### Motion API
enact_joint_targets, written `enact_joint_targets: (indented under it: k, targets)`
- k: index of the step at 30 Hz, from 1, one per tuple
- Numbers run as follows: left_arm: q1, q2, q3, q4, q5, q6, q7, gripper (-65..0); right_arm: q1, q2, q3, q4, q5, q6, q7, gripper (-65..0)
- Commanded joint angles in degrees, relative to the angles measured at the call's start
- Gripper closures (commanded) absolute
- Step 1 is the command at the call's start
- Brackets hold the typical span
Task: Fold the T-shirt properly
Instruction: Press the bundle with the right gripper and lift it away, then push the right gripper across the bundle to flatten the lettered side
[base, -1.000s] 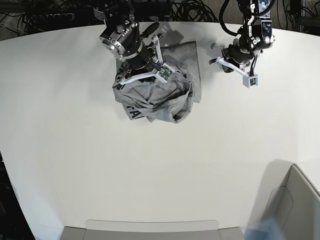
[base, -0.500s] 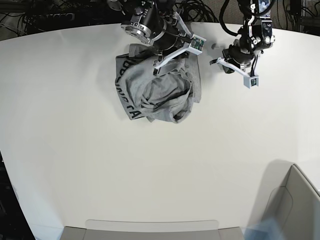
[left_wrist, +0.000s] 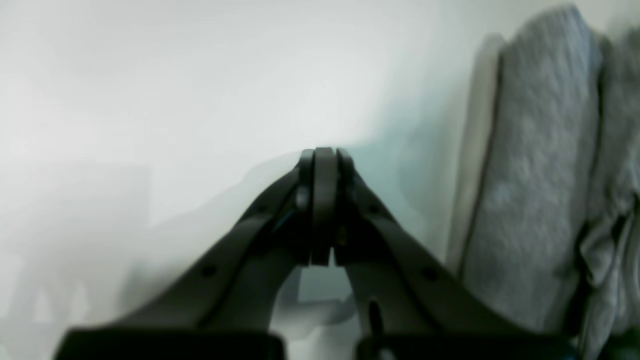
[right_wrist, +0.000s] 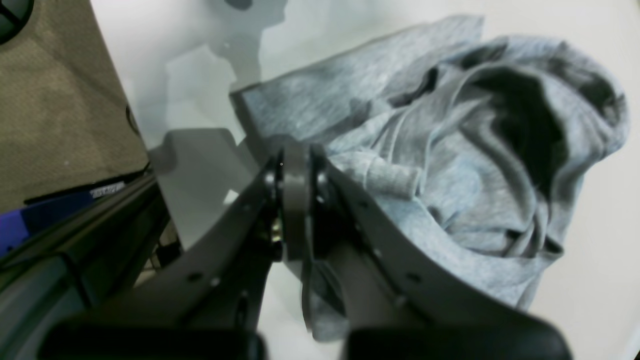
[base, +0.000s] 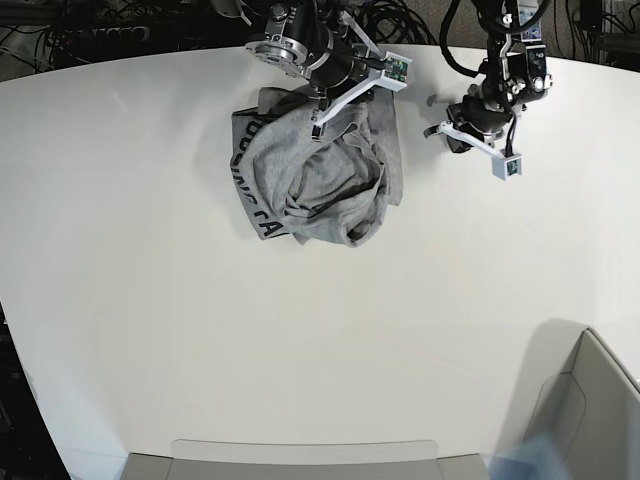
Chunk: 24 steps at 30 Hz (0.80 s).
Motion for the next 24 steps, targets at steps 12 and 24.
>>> enact_joint_targets:
  k: [12,24]
  targets:
    - [0.1,1.2,-24.3,0.5,0.8,0.9,1.2,0.0,3.8,-1.2,-12.6,-3.2,-1.9,-0.8,1.9,0.0]
    - [0.1,3.1,-28.3,0.5,0.7,0.8,0.9,0.0,6.6,-1.0,-17.0,-4.9,4.3,3.3,1.9,0.0]
